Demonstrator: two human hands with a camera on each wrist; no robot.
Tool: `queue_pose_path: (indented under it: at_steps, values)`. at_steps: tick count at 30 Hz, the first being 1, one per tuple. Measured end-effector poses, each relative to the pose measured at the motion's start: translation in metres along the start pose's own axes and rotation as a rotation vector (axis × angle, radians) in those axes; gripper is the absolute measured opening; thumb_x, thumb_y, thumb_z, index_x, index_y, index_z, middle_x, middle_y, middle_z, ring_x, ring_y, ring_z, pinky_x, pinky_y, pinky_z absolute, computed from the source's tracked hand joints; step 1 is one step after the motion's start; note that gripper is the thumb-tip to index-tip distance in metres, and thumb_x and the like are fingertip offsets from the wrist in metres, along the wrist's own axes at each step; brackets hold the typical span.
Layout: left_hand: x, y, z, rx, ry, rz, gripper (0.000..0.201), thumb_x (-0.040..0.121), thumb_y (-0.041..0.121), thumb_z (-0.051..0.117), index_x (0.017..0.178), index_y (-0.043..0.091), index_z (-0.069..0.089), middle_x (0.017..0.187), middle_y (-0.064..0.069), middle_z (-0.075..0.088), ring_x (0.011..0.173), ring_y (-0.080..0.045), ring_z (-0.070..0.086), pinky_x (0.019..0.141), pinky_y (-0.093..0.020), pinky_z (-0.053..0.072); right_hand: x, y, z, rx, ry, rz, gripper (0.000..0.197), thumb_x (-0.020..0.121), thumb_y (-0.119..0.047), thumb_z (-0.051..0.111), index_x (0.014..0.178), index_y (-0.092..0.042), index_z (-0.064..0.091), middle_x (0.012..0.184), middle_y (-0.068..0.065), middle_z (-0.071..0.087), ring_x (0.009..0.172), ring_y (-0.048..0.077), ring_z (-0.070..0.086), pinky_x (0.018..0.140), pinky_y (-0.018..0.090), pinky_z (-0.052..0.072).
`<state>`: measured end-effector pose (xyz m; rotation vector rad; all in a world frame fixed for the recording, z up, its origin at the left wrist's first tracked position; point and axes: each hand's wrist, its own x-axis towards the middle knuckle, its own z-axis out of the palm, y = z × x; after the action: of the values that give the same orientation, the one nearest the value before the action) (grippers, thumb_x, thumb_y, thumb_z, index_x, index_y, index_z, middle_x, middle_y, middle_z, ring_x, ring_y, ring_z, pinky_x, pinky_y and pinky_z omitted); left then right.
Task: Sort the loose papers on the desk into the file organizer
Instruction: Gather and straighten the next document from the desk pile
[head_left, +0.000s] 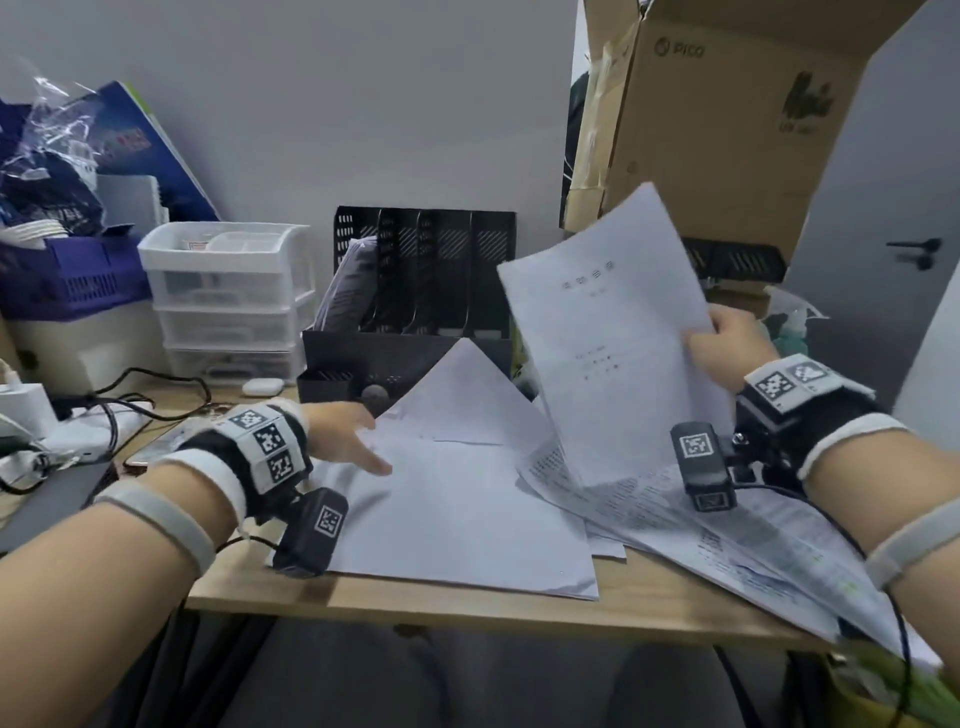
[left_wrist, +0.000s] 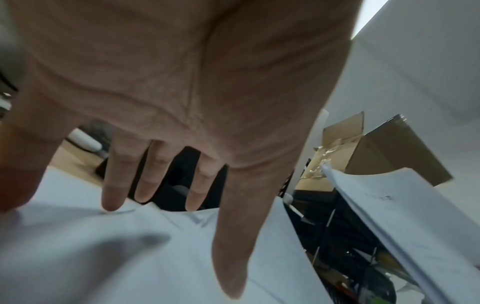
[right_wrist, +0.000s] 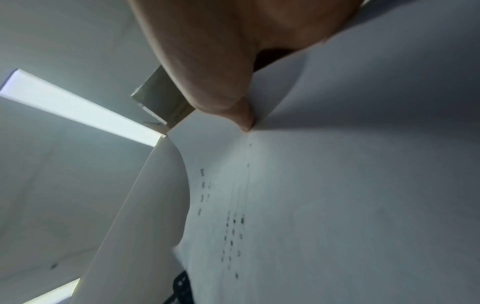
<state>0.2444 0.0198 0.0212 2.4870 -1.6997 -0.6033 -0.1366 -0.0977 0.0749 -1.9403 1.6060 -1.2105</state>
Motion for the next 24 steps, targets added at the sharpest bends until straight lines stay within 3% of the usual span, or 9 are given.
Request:
queue_pose_path:
  at_steps: [3,7,10,12,15,18,20,24]
  values:
    - [0.011,-0.006,0.008,0.056,0.011,-0.072,0.091,0.076,0.047,0.083,0.151,0.023,0.036,0.151,-0.004,0.045,0.129,-0.028,0.051,0.093,-0.033,0.051,0.000,0.016,0.006,0.106,0.028,0.115,0.038,0.095,-0.011,0.053,0.132,-0.008,0.061,0.135,0.014,0.061,0.123,0.035,0.056,0.096,0.033,0.041]
    - [0.017,-0.003,0.011,0.152,0.031,-0.144,0.099,0.067,0.057,0.085,0.145,0.017,0.040,0.136,-0.006,0.058,0.117,-0.029,0.061,0.097,-0.040,0.055,-0.001,0.037,0.022,0.238,0.075,0.225,0.039,0.094,-0.010,0.052,0.131,-0.006,0.061,0.136,0.013,0.061,0.124,0.037,0.055,0.106,0.042,0.043]
    - [0.016,0.001,0.009,0.179,-0.004,-0.181,0.070,0.068,0.063,0.081,0.109,0.011,0.061,0.096,-0.003,0.069,0.093,-0.024,0.067,0.089,-0.034,0.054,-0.004,0.047,0.035,0.311,0.060,0.275,0.038,0.095,-0.008,0.051,0.132,-0.003,0.059,0.121,0.005,0.062,0.117,0.032,0.057,0.100,0.037,0.043]
    - [0.019,-0.002,0.008,0.149,-0.031,-0.185,0.059,0.069,0.064,0.080,0.085,0.012,0.061,0.078,-0.002,0.066,0.078,-0.022,0.064,0.080,-0.032,0.050,-0.005,0.051,0.045,0.345,0.050,0.284,0.037,0.095,-0.009,0.053,0.131,-0.004,0.060,0.121,0.006,0.063,0.111,0.030,0.058,0.101,0.039,0.044]
    - [0.026,-0.015,0.009,0.083,-0.001,-0.193,0.058,0.069,0.060,0.083,0.087,0.009,0.061,0.078,-0.004,0.068,0.075,-0.024,0.064,0.076,-0.032,0.050,-0.003,0.055,0.056,0.357,0.019,0.259,0.035,0.092,-0.013,0.058,0.127,-0.008,0.064,0.117,0.001,0.065,0.110,0.028,0.061,0.105,0.045,0.046]
    - [0.027,-0.025,0.009,0.009,-0.024,-0.180,0.049,0.071,0.057,0.081,0.071,0.014,0.059,0.062,-0.003,0.064,0.059,-0.023,0.058,0.071,-0.031,0.049,0.002,0.054,0.065,0.411,-0.027,0.238,0.034,0.091,-0.019,0.062,0.125,-0.014,0.066,0.111,-0.002,0.066,0.111,0.029,0.062,0.105,0.045,0.046]
    - [0.021,-0.028,0.008,-0.011,-0.043,-0.173,0.043,0.072,0.056,0.078,0.069,0.017,0.062,0.061,-0.002,0.066,0.057,-0.021,0.059,0.070,-0.031,0.050,0.005,0.054,0.071,0.431,-0.050,0.232,0.031,0.090,-0.021,0.063,0.120,-0.018,0.068,0.110,-0.002,0.068,0.111,0.030,0.063,0.105,0.049,0.047]
    - [0.013,-0.034,0.013,-0.244,-0.024,-0.078,0.017,0.079,0.025,0.082,0.077,0.016,0.068,0.070,-0.004,0.069,0.065,-0.021,0.059,0.070,-0.030,0.051,0.008,0.049,0.086,0.470,-0.095,0.218,0.030,0.089,-0.020,0.064,0.118,-0.018,0.070,0.109,-0.001,0.069,0.109,0.031,0.064,0.104,0.050,0.047]
